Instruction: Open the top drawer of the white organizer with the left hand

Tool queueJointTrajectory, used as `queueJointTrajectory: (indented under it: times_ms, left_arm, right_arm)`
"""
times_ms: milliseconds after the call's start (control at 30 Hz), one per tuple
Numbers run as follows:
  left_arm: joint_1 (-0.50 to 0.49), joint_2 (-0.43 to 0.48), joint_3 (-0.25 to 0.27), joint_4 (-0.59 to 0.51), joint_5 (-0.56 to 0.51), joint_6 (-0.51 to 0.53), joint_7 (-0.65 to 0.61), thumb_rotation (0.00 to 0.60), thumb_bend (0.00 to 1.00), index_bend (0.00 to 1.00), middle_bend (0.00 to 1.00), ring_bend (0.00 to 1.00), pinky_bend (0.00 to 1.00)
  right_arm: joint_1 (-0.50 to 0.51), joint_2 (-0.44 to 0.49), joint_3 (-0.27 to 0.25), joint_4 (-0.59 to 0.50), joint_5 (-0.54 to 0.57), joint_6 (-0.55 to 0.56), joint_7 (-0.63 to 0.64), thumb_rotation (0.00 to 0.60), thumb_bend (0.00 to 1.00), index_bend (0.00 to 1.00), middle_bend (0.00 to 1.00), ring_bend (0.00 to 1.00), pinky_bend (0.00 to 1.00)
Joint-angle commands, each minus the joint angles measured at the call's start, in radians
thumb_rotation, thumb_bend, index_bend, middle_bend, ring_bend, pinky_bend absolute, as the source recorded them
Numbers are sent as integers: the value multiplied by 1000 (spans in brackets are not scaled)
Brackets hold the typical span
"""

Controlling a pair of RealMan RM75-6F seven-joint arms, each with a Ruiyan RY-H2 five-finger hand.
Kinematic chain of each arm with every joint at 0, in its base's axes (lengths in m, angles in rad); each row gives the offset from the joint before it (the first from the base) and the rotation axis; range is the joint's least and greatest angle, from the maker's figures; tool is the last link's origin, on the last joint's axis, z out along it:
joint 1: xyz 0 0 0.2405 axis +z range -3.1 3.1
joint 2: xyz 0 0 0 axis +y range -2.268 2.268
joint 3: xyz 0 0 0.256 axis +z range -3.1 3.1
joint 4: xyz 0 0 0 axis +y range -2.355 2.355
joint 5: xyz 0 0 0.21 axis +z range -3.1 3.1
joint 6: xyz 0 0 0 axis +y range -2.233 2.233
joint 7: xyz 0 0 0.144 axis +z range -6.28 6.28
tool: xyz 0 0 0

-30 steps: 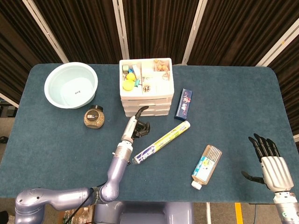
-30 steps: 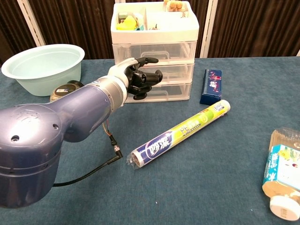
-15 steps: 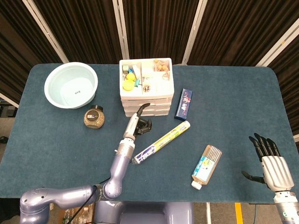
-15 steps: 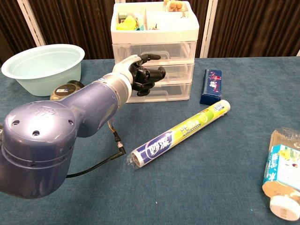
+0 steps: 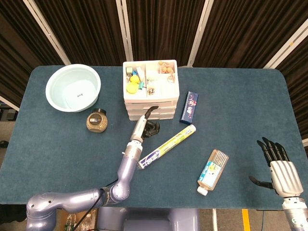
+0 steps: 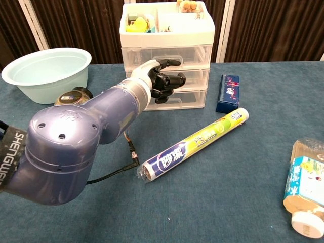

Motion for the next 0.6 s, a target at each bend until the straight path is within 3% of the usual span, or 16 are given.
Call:
queueJointTrajectory:
  times_ms: [33, 600]
  left_arm:
    - [-13, -3, -3, 9, -6, -13, 12, 600, 649, 144, 1000, 942, 957]
    - [6, 12, 36, -65, 4, -7, 39, 600, 648, 172, 1000, 943, 957]
  right_arm:
    - [-1, 1, 0, -1, 0, 0, 1, 600, 68, 0, 0, 0, 0]
    - [-4, 2, -3, -5, -3, 5, 0, 600, 67, 0, 0, 0, 0]
